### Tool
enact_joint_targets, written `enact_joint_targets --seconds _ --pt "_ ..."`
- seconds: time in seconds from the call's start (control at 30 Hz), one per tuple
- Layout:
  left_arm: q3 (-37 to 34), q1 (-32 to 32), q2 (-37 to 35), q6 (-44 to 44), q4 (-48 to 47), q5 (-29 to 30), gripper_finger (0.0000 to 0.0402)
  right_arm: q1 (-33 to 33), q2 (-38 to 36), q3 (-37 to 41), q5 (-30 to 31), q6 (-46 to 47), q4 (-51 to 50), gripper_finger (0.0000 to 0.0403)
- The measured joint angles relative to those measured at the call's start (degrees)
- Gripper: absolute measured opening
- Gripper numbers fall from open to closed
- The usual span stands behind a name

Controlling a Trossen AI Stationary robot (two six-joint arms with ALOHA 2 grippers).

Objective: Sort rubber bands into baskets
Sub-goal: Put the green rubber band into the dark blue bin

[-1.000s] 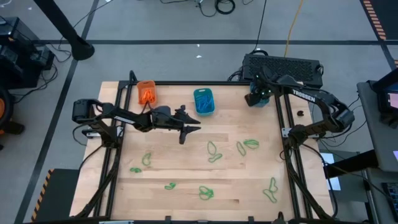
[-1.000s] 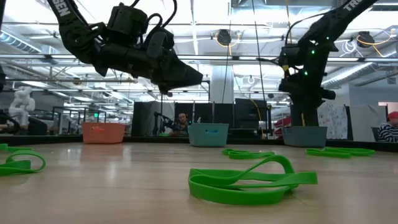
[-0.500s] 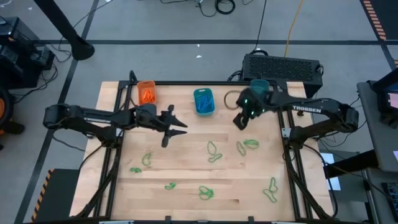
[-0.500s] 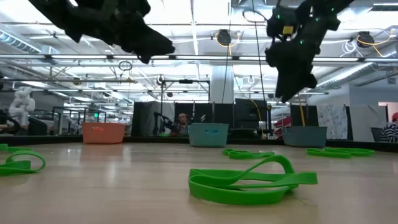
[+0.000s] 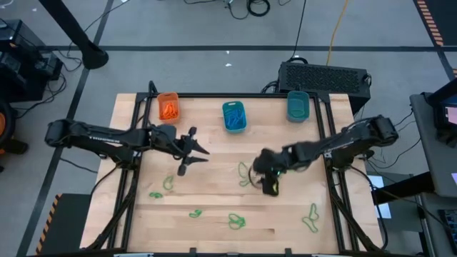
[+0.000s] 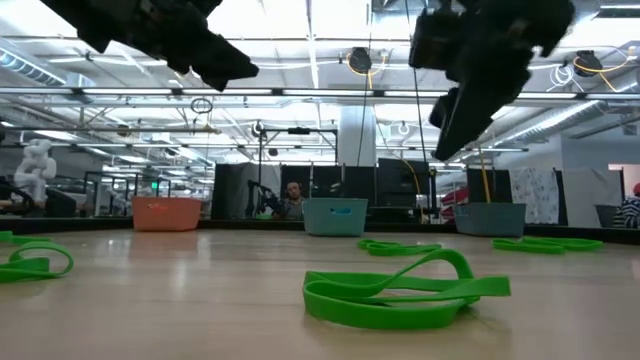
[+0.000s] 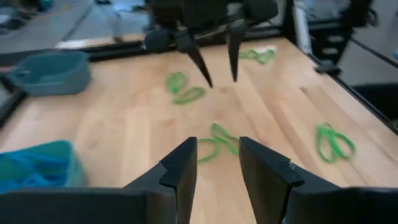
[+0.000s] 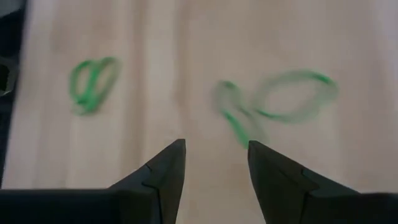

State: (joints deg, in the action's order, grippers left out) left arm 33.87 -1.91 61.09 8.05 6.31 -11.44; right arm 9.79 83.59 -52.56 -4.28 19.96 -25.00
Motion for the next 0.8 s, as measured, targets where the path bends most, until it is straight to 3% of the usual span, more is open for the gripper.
enact_joint_targets --seconds 0.3,0.47,0.8 --pt "0.0 2.5 4.4 4.4 3.3 -2.8 0.0128 11.0 10.7 0.0 -0.4 -13.1 20.3 0.0166" --pt "0.0 2.4 5.1 4.3 5.2 -2.8 0.0128 13.1 16.8 0.0 -0.3 -13.3 30.4 0.0166" --pt "0.0 2.6 5.1 4.4 5.3 -2.8 0.0128 15.6 23.9 0.0 -1.0 -13.1 40.0 0.0166"
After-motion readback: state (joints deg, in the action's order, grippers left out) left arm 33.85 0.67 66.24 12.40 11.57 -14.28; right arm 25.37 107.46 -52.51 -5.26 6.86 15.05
